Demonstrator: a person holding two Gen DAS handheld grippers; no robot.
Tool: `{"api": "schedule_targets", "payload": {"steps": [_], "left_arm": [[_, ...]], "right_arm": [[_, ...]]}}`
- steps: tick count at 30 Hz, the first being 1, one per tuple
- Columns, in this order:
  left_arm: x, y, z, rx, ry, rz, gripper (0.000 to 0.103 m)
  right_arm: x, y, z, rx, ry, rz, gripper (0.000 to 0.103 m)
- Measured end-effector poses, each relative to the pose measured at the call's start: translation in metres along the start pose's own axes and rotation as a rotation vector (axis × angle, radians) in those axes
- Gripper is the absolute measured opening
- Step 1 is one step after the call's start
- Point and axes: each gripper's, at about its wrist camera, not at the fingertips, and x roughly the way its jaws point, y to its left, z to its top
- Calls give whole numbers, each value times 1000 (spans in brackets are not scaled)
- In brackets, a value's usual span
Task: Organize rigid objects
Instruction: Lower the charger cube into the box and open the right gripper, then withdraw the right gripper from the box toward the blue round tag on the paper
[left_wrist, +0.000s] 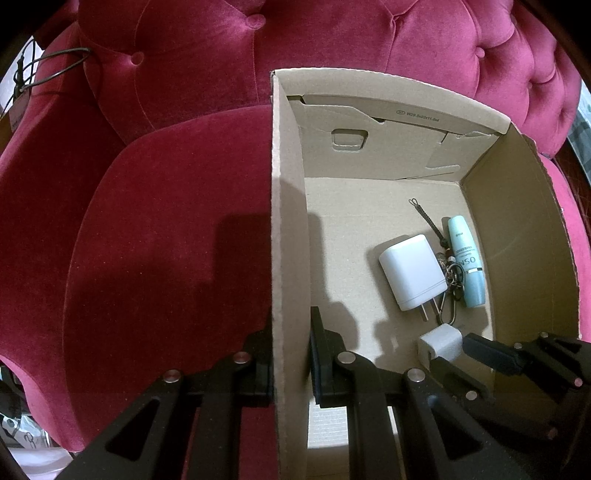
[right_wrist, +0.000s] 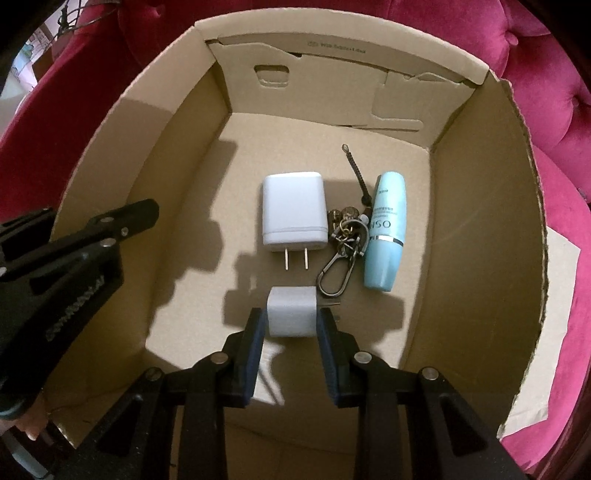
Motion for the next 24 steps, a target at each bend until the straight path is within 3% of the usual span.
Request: {"api": "schedule_targets", "payload": {"steps": [15,24], "left_arm": [[0,-1,0,4,-2,2,15],[0,-1,-1,4,-2,4,15]], "right_arm": [[-40,0,-9,-10,-71,1,34],[-71,-5,-11,0,-122,-11,40]]}}
